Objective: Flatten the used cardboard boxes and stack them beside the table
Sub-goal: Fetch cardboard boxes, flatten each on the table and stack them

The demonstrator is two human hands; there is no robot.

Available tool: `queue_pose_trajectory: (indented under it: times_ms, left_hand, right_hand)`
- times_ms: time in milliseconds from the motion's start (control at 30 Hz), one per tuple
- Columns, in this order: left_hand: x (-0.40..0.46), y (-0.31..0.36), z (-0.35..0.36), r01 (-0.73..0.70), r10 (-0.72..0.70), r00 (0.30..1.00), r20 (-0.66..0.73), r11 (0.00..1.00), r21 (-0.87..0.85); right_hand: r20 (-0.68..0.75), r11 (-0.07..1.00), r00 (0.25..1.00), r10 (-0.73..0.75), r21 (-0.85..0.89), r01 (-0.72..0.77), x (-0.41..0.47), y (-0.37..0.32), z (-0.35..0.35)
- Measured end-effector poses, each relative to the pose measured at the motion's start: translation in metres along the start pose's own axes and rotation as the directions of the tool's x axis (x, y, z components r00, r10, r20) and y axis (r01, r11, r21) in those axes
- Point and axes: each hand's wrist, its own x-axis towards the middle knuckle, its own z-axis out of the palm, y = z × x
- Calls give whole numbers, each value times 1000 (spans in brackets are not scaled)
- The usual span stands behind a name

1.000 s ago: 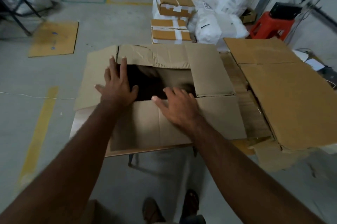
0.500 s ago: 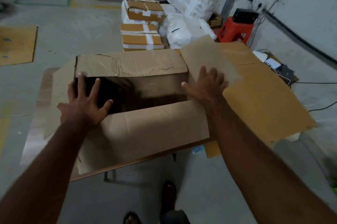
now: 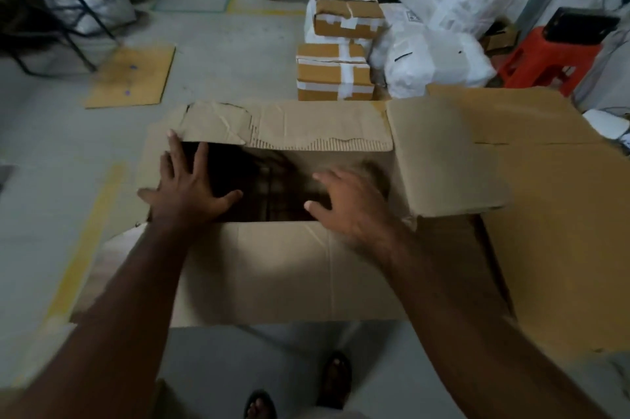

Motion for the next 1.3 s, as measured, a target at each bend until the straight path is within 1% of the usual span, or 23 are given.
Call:
queue_pose_trajectory:
  times_ms: [67,100,133,233,300,367,400,433,467,533,567,633,700,833,867,900,967,1033,1067,1100,1167,1233,1300]
  left_hand:
    - [-2,0,0,-1,0,999,-42,1000,-18]
    - [-3,0,0,-3,1,998,-56,1000,-29]
    - [-4,0,-1,-2,-1,998,-62,999,-35]
    - [-4,2,0,13,-15,997,-69,1000,-25]
    - [-2,2,1,26,-27,998,-65,1000,-12]
    - [-1,1,2,37,-37,998,-53,999,2]
    - [0,1,3,40,-39,998,-51,999,4]
    - [1,1,4,41,-41,998,-49,999,5]
    - [2,1,6,44,-43,998,-43,999,8]
    - [3,-3,9,50,-49,998,-43,999,14]
    - [4,-5,11,53,-52,997,-48,999,9]
    - [6,-5,14,62,-62,996,-58,998,-1]
    - [6,-5,14,78,-77,995,-65,997,10]
    - [4,-4,9,86,-87,995,-56,996,-12]
    - [3,-4,8,84,-85,994,-63,996,-17]
    - [1,-4,7,79,-80,994,-71,997,-28]
    - [0,-4,4,53,-60,994,-92,996,-72]
    - [-4,-1,-1,-4,-9,989,-149,996,-90]
    - [-9,0,-3,-57,45,980,-193,997,-55]
    - [-17,2,-6,-125,119,966,-229,992,-10]
    - [-38,4,-9,-292,289,929,-232,956,21]
    - [-66,1,-8,-436,430,884,-184,900,10]
    - [-88,-8,1,-488,486,865,-126,873,14]
  right_hand:
    - [121,999,992,-25,45,20,18,-13,9]
    - [131,999,991,-28,28,24,27,-15,11]
    - [103,999,994,-41,-9,43,35,-17,11]
    - [-53,988,995,-90,-127,83,64,-19,-9]
    - [-143,984,985,-94,-164,70,93,-20,-30]
    - [-181,975,981,-70,-222,29,130,-17,-47]
    - [-163,967,985,-49,-255,6,150,-14,-53]
    - [-111,961,994,-13,-278,-18,169,-9,-57]
    - [-31,958,999,33,-284,-41,185,-3,-57]
    - [126,961,985,115,-264,-78,203,6,-44]
    - [157,959,979,131,-272,-85,207,10,-34]
    - [128,953,984,122,-292,-80,207,16,-17]
    - [109,958,988,107,-278,-73,207,16,-15]
    - [190,970,973,131,-227,-86,204,12,-32]
    - [193,978,973,127,-187,-91,198,11,-35]
    - [172,988,979,111,-125,-90,187,8,-36]
    - [86,998,995,55,1,-55,149,-2,-35]
    - [44,996,999,-5,91,1,96,-13,-27]
    - [52,992,998,-25,128,19,66,-18,-22]
    - [71,987,997,-42,159,31,36,-22,-17]
    - [119,981,992,-43,191,20,-18,-26,-7]
    - [134,988,991,-12,153,-9,-57,-23,4]
    - [72,999,997,26,32,-28,-76,-19,13]
